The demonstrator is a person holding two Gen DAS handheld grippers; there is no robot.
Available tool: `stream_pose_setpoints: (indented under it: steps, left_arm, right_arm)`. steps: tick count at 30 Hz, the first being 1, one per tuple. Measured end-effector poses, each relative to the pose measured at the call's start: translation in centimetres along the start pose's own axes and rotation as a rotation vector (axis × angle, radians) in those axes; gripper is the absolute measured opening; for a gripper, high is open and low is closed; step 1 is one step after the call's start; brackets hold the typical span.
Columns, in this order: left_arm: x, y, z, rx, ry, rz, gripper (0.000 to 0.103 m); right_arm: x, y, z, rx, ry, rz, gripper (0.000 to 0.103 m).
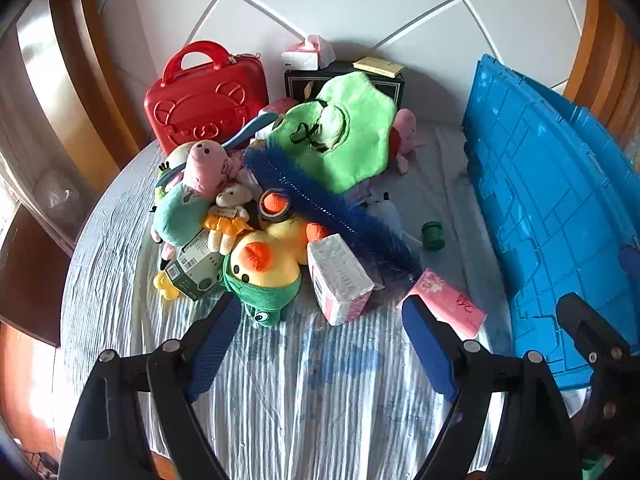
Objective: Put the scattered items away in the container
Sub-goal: 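Withdraw both tools from the crate back toward the pile, then grasp a pink tissue pack with the left tool while the right tool grasps another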
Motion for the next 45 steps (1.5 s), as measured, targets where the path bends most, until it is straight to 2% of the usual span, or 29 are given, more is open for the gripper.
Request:
stream_pose_setpoints:
  steps: [3,7,15,18,22,23,30,32,38,39,40,41,42,45]
  left_arm:
    - [-0.4,3.0,0.4,0.018,-0.021,0.015,0.083]
    - [-1.0,6.6,0.4,0.07,-0.041,0.009,0.083]
    - [-3.6,11.8,-1.6,0.085,-0.109,-0.054,0.083]
    - [-5.2,13.4,-2.0,0.088,-0.149,-0.069,0.083]
    - [-7.0,15.4,-2.4,0.124,-0.162,-0.132,0.083]
    - [-7.2,16.0,-2.5,0.144,-0.162,-0.146,0.083]
    - [-6.9,20.1,-3.7,0.144,-0.153,-0.184,0.083]
    - [-6.6,20.7,-4.4,0.164,-0.14,-0.2,0.083]
    - [-4.8,22.8,-4.9,0.179,-0.127,-0.196,0.083]
    - [-4.6,23.1,-4.8,0.18,-0.125,-0.198,0.081]
    - [-4.6,23.2,-4.8,0.167,-0.123,-0.208,0.074]
    - [-4.8,23.2,-4.7,0.168,-0.123,-0.214,0.061]
    - [-5.0,23.1,-4.6,0.179,-0.121,-0.224,0.056]
    - [-5.6,22.8,-4.4,0.167,-0.1,-0.234,0.055]
  right_arm:
    - [-1.3,2.5,1.3,0.016,-0.014,-0.044,0.103]
    - [-3.7,7.0,2.4,0.053,-0.034,-0.05,0.103]
    - [-8.3,14.7,-0.4,0.118,0.058,-0.061,0.103]
    - [-10.1,16.0,-1.0,0.111,0.057,-0.079,0.103]
    - [-12.1,17.3,-2.1,0.114,0.077,-0.124,0.103]
    - [-12.4,17.8,-2.2,0.112,0.074,-0.133,0.103]
    - [-13.2,21.4,-3.3,0.119,0.113,-0.132,0.103]
    - [-13.1,22.2,-3.6,0.125,0.122,-0.131,0.103]
    - [-12.4,23.2,-4.0,0.152,0.127,-0.159,0.103]
    - [-12.3,23.4,-3.9,0.156,0.124,-0.161,0.103]
    - [-12.2,23.6,-3.8,0.161,0.12,-0.163,0.103]
    - [-12.0,23.8,-3.6,0.168,0.118,-0.156,0.103]
    - [-11.9,24.1,-3.5,0.176,0.119,-0.146,0.103]
    - [-11.8,24.5,-2.7,0.182,0.12,-0.11,0.1]
Point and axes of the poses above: each gripper's, at about its wrist camera, not at the fingertips, and y roughly the way its jaws point, z to its left, x to its top, the point moved 1 cm from there along y, roughly the way its jaws point, and after that the axes turned 4 degrees about z, right-handed, at the moved point
